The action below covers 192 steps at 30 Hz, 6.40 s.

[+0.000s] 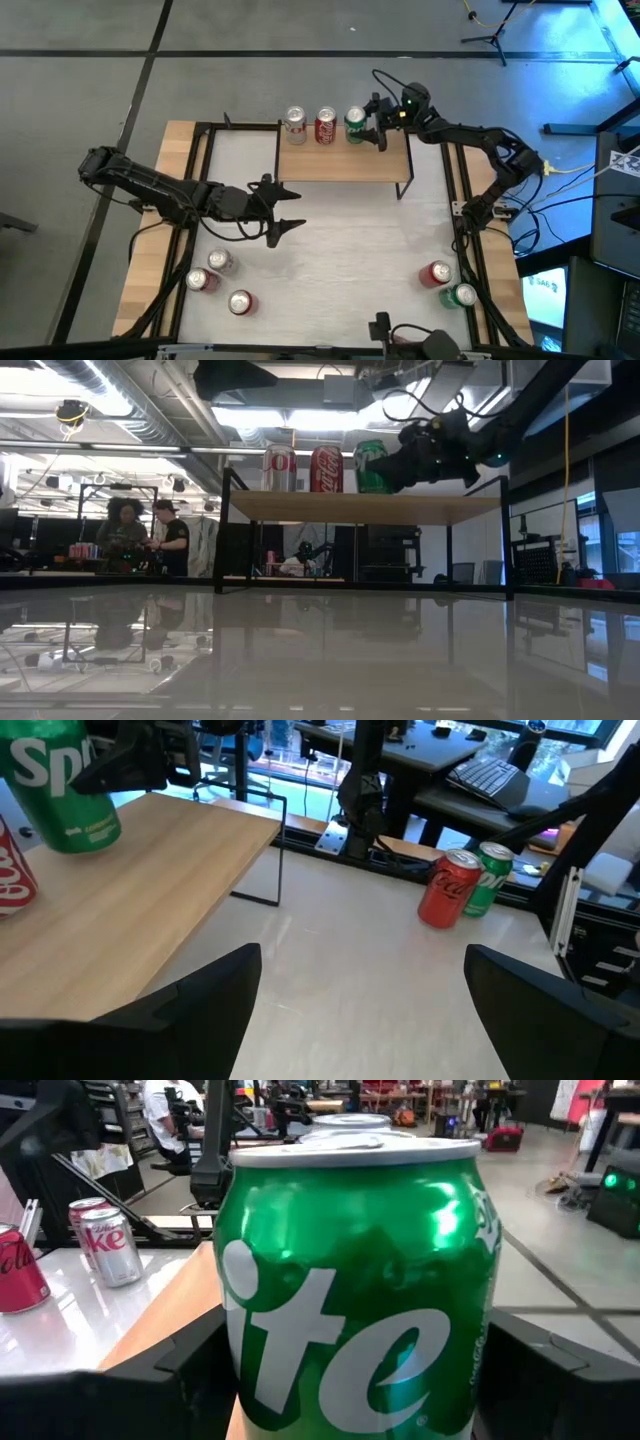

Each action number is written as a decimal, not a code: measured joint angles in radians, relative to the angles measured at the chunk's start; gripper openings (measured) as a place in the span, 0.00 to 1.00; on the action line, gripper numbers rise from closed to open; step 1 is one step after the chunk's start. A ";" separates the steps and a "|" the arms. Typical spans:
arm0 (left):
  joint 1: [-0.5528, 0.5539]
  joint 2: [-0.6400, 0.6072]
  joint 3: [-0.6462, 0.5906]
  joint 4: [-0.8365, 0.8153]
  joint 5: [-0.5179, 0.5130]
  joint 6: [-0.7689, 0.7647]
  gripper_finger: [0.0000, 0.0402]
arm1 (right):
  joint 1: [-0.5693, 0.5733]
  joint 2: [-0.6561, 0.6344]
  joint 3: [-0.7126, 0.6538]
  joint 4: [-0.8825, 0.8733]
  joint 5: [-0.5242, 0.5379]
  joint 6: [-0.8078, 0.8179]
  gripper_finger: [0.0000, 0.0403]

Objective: Place canned beverage on shelf
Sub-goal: Put the left green soda can on the shelf, then put the left red-black soda can on the shelf

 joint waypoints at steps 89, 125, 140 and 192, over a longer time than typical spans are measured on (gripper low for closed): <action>0.000 0.000 0.000 -0.001 0.001 -0.041 0.84 | 0.006 -0.038 0.000 -0.151 0.057 0.021 0.93; 0.001 0.000 0.000 -0.006 0.001 -0.041 0.84 | -0.077 -0.063 0.001 -0.238 -0.042 -0.001 0.93; 0.001 0.000 0.000 -0.003 0.001 -0.042 0.84 | -0.126 -0.234 0.002 -0.455 -0.033 -0.002 0.93; -0.318 0.469 0.829 -1.198 0.497 -1.205 0.84 | 0.616 -0.763 -0.106 -0.932 0.278 -0.002 0.93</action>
